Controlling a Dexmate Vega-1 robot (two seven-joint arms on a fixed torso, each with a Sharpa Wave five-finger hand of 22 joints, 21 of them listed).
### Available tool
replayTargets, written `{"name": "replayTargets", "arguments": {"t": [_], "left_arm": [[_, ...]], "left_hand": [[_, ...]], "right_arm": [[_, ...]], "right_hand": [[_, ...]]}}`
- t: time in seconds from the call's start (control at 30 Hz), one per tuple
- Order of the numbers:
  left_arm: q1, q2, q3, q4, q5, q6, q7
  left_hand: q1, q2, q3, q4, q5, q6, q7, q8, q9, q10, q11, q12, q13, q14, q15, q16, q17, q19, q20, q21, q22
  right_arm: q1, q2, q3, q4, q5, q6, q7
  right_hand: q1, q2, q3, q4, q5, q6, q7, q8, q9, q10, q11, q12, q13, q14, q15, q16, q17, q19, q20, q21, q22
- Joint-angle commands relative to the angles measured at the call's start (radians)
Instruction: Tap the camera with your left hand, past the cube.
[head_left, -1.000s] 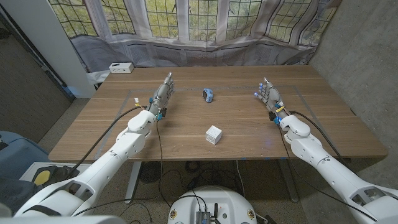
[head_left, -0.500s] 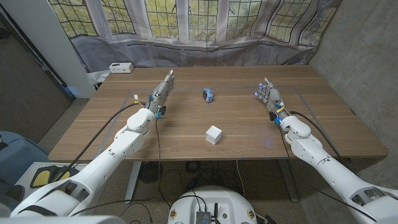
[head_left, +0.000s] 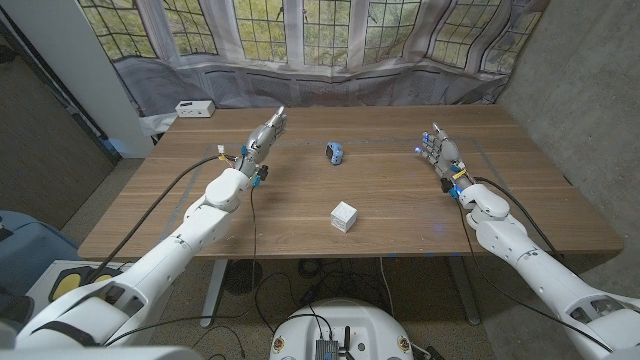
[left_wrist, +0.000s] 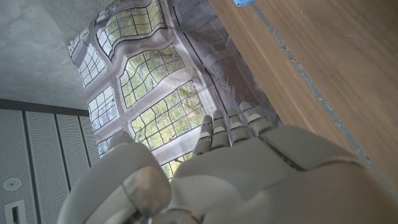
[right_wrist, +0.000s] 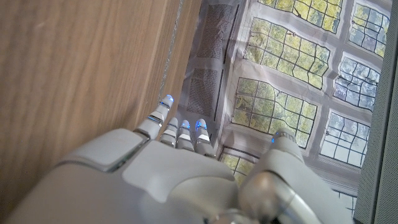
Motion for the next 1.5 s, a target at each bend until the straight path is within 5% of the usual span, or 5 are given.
{"name": "replayTargets", "arguments": {"t": [0.03,0.7,1.5], "left_arm": [[-0.027,0.007,0.006,0.012,0.077,-0.069,0.013],[-0.017,0.025,0.002,0.006,0.144,-0.131,0.033],[-0.05,0.04,0.031,-0.025,0.425,-0.143,0.21]], "left_hand": [[0.004,-0.013,-0.006,-0.004,-0.005,0.024,-0.001,0.007,0.005,0.021,0.003,0.009,0.005,0.017,0.002,0.009,0.004,0.012,0.013,0.003,0.003],[0.002,-0.018,-0.012,-0.006,-0.005,0.068,0.005,0.008,0.005,0.062,0.004,0.015,0.006,0.064,0.002,0.011,0.005,0.042,0.016,0.002,0.003],[0.003,-0.021,-0.017,-0.008,-0.003,0.093,-0.008,0.005,0.006,0.083,-0.005,0.014,0.006,0.084,-0.011,0.007,0.005,0.058,0.02,-0.003,0.003]], "right_arm": [[-0.03,0.009,0.022,-0.024,0.01,0.036,-0.023],[-0.051,0.039,0.024,-0.05,-0.009,0.12,-0.041],[-0.059,0.047,0.018,-0.062,-0.034,0.133,-0.081]], "right_hand": [[0.004,0.008,0.008,0.001,-0.001,0.003,-0.005,-0.002,0.004,0.008,0.0,-0.006,0.004,0.004,0.002,0.0,0.006,0.013,-0.001,-0.004,0.002],[0.008,0.007,0.009,-0.003,-0.002,0.019,0.006,-0.001,0.004,0.038,0.001,-0.008,0.004,0.031,-0.007,0.003,0.005,0.045,-0.019,-0.005,0.002],[0.004,-0.006,0.003,-0.005,-0.004,0.047,0.018,0.002,0.002,0.08,-0.001,-0.007,0.002,0.024,0.0,-0.008,0.005,0.037,-0.017,-0.023,0.002]]}}
